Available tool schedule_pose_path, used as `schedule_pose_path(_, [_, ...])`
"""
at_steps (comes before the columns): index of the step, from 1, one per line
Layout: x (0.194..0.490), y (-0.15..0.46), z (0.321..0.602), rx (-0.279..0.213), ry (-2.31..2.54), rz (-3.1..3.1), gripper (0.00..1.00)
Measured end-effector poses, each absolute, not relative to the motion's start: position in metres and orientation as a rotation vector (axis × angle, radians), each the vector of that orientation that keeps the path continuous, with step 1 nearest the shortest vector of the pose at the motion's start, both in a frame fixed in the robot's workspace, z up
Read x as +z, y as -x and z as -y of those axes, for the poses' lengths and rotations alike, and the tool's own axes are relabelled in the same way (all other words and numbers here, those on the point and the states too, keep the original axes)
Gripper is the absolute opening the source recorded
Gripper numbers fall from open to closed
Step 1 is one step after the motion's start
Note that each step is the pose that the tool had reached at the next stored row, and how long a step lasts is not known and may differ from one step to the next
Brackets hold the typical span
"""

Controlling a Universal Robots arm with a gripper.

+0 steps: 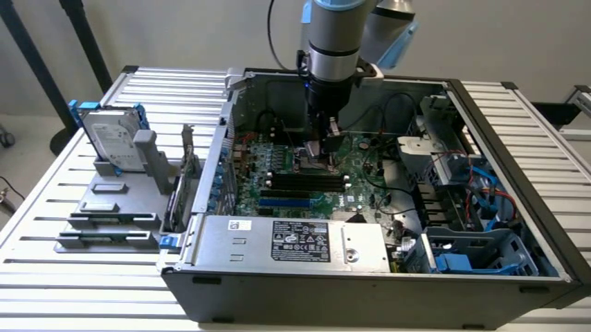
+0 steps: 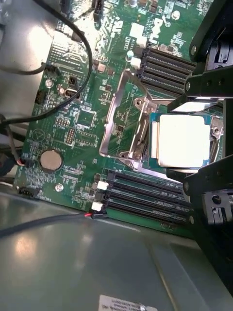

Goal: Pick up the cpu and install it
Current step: 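Place the cpu into insertion slot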

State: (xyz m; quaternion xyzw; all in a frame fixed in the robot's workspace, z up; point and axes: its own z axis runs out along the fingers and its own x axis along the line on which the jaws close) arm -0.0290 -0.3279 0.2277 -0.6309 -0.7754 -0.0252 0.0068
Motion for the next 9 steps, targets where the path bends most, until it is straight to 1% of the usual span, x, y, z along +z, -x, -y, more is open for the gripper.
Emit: schedule_pose_path(9, [0.2271,0.0290,0.3279,-0.066,2.119,2.290,0.55])
